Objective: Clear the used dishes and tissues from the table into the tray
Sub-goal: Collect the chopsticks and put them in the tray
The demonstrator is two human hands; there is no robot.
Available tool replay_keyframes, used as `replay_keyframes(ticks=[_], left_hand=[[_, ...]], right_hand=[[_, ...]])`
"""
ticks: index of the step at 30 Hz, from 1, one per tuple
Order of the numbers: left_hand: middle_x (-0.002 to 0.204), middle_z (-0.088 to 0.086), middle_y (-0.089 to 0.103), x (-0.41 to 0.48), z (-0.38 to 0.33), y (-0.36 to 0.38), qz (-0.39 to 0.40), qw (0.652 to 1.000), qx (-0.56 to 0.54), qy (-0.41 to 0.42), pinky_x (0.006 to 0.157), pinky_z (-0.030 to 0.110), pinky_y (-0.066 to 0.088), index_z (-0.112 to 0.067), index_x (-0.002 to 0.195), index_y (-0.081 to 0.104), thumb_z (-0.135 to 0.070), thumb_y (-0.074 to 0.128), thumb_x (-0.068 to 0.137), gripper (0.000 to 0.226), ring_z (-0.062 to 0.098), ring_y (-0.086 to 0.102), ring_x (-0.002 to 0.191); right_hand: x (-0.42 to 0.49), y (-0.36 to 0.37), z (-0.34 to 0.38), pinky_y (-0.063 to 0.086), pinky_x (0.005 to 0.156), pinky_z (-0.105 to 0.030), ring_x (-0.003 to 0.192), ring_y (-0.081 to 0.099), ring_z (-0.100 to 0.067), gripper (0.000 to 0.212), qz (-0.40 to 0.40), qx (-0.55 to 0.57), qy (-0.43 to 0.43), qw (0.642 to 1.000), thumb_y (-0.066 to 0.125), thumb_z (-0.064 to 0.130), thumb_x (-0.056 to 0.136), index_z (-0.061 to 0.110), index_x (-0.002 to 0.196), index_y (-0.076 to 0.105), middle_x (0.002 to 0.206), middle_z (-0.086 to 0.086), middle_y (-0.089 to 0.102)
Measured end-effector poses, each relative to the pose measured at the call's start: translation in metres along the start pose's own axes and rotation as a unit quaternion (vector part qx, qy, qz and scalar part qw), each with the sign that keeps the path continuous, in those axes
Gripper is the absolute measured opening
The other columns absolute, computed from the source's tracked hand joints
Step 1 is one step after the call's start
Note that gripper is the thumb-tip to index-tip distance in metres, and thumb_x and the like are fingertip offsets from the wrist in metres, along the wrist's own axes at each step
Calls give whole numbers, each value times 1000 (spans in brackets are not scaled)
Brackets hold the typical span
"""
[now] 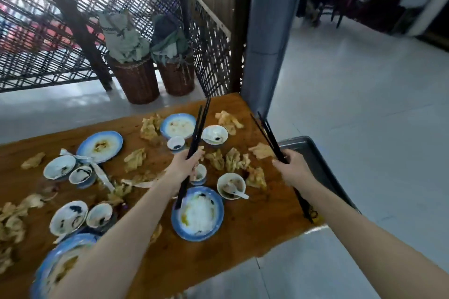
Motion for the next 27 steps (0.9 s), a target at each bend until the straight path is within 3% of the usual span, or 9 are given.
replay_keyframes(ticks=[4,7,11,15,21,27], left_hand=[[51,-1,39,-15,-4,63,19,999,-26,-14,37,23,31,-14,73,47,-21,56,95,25,11,36,35],[53,-3,38,-21,-12,101,32,998,-40,-26,37,22,31,-16,83,57,-13,54,95,12,10,34,38],[57,-1,37,-20,-19,144,37,997,-49,-44,39,21,28,-15,93,62,-5,48,94,17,12,31,44],[57,0,38,-7,-22,186,51,995,-62,-58,39,21,30,-13,97,63,-5,50,94,15,10,33,40],[59,-1,40,43,-30,247,62,995,-44,-62,40,22,32,-12,101,61,-11,51,96,12,8,34,40],[60,-1,39,88,-26,311,86,992,-47,-81,39,21,32,-10,106,60,-10,51,96,13,7,34,41]], right_hand=[[-9,-49,-33,37,37,-18,49,50,-9,14,-13,43,25,999,65,15,88,15,100,59,77,-4,60],[-8,-73,-53,38,39,-15,53,50,-8,13,-19,59,35,997,65,13,87,17,97,58,79,-2,59],[2,-91,-82,35,41,-17,43,45,-1,16,-8,86,61,994,60,9,90,12,106,58,72,1,55],[19,-109,-105,36,41,-24,44,43,-11,14,-9,78,76,994,59,9,91,13,105,58,77,-3,57],[71,-146,-145,39,37,-23,46,45,-16,16,-15,73,103,992,58,8,91,13,106,56,75,-5,55],[118,-190,-194,32,35,-21,42,39,-16,16,-43,87,154,983,57,2,90,9,105,56,67,-6,51]])
Point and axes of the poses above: each hand's wrist, its own x-axis towards the middle knuckle, its own y-axis out of the palm, z = x × y, the point moved 10 cm from there along x, towards the middle knuckle
